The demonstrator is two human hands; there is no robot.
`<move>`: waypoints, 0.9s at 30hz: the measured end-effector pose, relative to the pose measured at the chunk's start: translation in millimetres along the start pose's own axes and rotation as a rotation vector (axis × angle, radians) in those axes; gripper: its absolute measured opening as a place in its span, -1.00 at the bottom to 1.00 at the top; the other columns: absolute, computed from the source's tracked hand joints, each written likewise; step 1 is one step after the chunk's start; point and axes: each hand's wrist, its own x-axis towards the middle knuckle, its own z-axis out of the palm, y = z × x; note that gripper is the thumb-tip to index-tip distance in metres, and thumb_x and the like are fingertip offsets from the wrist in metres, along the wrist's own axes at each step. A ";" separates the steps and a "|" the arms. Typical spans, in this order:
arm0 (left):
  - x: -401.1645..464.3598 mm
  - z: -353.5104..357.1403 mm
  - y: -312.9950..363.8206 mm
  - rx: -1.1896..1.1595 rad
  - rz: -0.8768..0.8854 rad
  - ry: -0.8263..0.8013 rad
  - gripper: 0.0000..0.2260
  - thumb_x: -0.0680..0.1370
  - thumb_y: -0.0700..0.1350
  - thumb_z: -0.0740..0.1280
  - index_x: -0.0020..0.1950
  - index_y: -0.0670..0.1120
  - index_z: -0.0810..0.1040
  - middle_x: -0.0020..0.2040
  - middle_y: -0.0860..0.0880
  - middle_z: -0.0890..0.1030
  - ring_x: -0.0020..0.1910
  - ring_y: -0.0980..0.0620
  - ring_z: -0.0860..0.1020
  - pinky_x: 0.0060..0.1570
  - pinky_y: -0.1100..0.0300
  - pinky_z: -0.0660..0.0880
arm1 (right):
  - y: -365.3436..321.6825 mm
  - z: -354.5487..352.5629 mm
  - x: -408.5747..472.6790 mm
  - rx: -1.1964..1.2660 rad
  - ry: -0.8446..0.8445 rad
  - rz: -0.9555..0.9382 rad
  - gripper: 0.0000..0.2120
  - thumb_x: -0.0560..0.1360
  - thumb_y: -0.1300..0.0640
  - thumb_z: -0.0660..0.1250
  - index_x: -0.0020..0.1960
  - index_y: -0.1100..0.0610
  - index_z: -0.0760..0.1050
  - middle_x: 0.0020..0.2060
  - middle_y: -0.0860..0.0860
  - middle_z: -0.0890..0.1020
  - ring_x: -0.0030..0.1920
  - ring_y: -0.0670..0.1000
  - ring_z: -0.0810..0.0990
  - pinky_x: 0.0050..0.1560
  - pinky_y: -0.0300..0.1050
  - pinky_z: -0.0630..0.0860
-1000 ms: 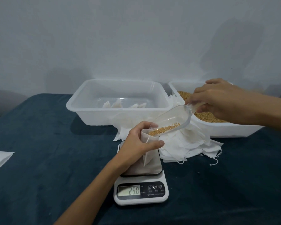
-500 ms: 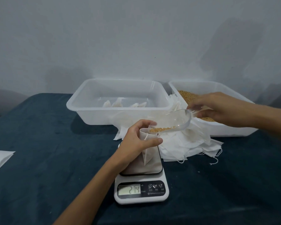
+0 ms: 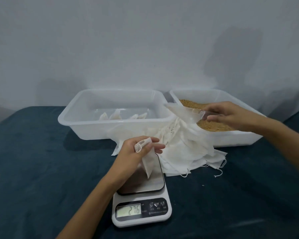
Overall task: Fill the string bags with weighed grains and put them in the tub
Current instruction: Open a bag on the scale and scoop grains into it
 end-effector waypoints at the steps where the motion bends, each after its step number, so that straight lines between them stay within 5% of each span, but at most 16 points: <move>1: 0.9 -2.0 0.2 -0.026 0.011 0.031 -0.79 0.69 -0.16 0.28 0.22 -0.22 0.63 0.07 -0.10 0.76 0.06 -0.06 0.73 -0.02 0.25 0.60 | 10.7 -2.9 3.3 0.017 0.056 0.045 -0.84 0.61 0.32 0.31 0.12 0.17 0.60 0.02 0.04 0.70 0.12 0.01 0.66 0.18 -0.23 0.54; 4: 3.6 -6.8 0.1 -0.048 0.052 0.115 -0.77 0.64 -0.05 0.32 0.13 -0.15 0.70 0.03 -0.12 0.76 -0.01 -0.09 0.74 -0.13 0.24 0.61 | 45.4 -8.1 15.1 0.005 0.250 0.210 -0.88 0.61 0.26 0.34 0.11 0.23 0.60 0.01 0.18 0.68 0.03 0.15 0.65 0.19 0.09 0.54; 7: 4.6 -7.7 -4.2 -0.006 0.079 0.150 -0.79 0.67 0.01 0.32 0.08 -0.04 0.71 -0.08 -0.15 0.75 -0.10 -0.12 0.74 -0.19 0.17 0.61 | 78.7 -8.0 27.5 -0.183 0.403 0.383 -0.78 0.60 0.13 0.36 -0.05 0.31 0.59 -0.10 0.26 0.66 -0.07 0.23 0.62 0.04 0.07 0.50; 10: 5.4 -6.4 -9.1 -0.013 0.095 0.124 -0.78 0.67 0.02 0.35 0.09 -0.10 0.70 -0.22 -0.18 0.66 -0.22 -0.15 0.65 -0.09 0.02 0.62 | 101.3 -0.3 37.4 -0.314 0.358 0.503 -0.65 0.62 0.06 0.32 -0.17 0.34 0.54 -0.29 0.28 0.56 -0.25 0.17 0.51 -0.21 -0.01 0.36; 13: 6.6 -5.2 -9.4 -0.119 0.040 0.116 -0.79 0.59 -0.01 0.40 0.04 -0.13 0.72 -0.30 -0.16 0.53 -0.36 -0.05 0.49 -0.25 0.06 0.56 | 118.7 11.2 48.2 -0.449 0.229 0.577 -0.69 0.60 0.10 0.32 -0.28 0.15 0.40 -0.37 0.06 0.45 -0.33 0.06 0.41 -0.30 -0.06 0.32; 16: 6.2 -4.9 -9.3 -0.071 0.020 0.122 -0.81 0.60 -0.03 0.38 0.03 -0.10 0.73 -0.30 -0.14 0.53 -0.45 -0.03 0.40 -0.38 0.11 0.44 | 127.2 16.2 54.7 -0.506 0.135 0.616 -0.74 0.56 0.06 0.35 -0.22 0.11 0.36 -0.33 0.01 0.47 -0.24 0.07 0.49 -0.15 -0.02 0.47; 22: 4.5 -1.1 -7.1 0.002 0.033 0.144 -0.85 0.62 -0.08 0.37 0.12 -0.06 0.71 -0.30 -0.15 0.58 -0.47 -0.02 0.38 -0.45 0.14 0.41 | 118.8 19.7 55.9 -0.628 0.124 0.609 -0.75 0.53 0.05 0.41 -0.23 0.13 0.44 -0.26 0.03 0.56 -0.24 0.03 0.51 -0.20 -0.07 0.42; 25: 4.6 -1.0 -8.9 0.046 0.041 0.179 -0.84 0.67 -0.14 0.35 0.23 -0.03 0.65 -0.31 -0.12 0.58 -0.46 -0.02 0.39 -0.41 0.12 0.44 | 82.7 28.2 52.7 -0.768 0.320 0.467 -0.81 0.58 0.00 0.39 0.04 0.12 0.54 0.03 0.08 0.59 0.04 0.13 0.56 0.05 0.04 0.45; 27: 4.7 0.9 -10.2 0.043 0.029 0.186 -0.81 0.68 -0.15 0.34 0.27 0.01 0.60 -0.34 -0.08 0.56 -0.45 0.02 0.39 -0.42 0.17 0.41 | 41.4 46.7 45.0 -0.545 0.501 0.224 -0.86 0.60 0.05 0.36 0.11 0.07 0.57 0.02 0.01 0.63 -0.02 0.02 0.59 -0.04 -0.04 0.52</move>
